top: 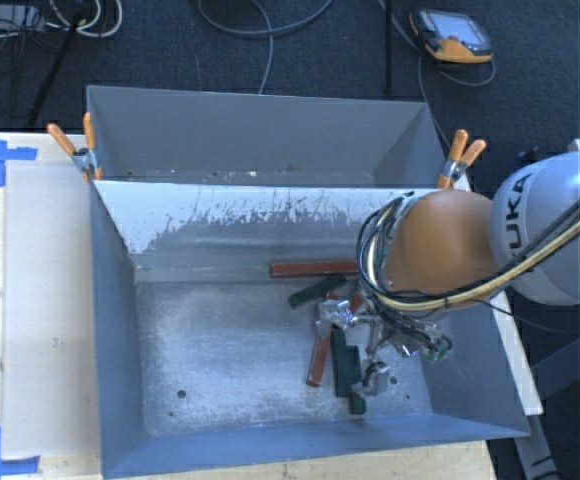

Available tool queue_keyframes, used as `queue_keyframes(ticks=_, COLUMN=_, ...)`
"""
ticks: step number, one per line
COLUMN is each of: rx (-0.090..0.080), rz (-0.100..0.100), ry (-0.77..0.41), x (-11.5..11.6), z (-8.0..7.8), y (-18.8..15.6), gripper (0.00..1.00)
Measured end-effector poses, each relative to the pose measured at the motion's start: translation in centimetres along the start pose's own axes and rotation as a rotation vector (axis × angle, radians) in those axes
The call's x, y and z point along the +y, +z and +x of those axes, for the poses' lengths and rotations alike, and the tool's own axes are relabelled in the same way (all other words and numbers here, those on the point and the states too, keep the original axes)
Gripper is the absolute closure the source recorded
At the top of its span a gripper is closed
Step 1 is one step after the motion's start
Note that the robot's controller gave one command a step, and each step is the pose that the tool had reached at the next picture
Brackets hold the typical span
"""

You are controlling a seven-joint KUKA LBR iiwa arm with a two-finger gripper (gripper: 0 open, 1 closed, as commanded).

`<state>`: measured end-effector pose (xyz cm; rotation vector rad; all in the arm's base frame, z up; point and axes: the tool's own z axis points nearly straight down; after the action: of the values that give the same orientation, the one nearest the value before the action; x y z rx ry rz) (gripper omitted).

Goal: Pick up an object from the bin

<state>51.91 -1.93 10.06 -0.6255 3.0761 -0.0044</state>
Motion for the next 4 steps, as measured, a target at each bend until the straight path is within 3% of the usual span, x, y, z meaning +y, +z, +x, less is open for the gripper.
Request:
queue_keyframes(ticks=1, rx=0.000, rz=-0.003, ry=-0.233, x=-2.6, z=-2.3, y=-0.3, gripper=0.00)
queue_keyframes(ticks=2, rx=-0.001, rz=-0.005, ry=-0.336, x=-3.5, z=-4.9, y=3.2, gripper=0.00)
queue_keyframes(ticks=3, rx=-0.001, rz=-0.005, ry=-0.329, x=-3.5, z=-4.9, y=3.1, gripper=0.00)
queue_keyframes(ticks=4, rx=-0.004, rz=-0.004, ry=-0.328, x=-3.5, z=-5.1, y=3.0, gripper=1.00)
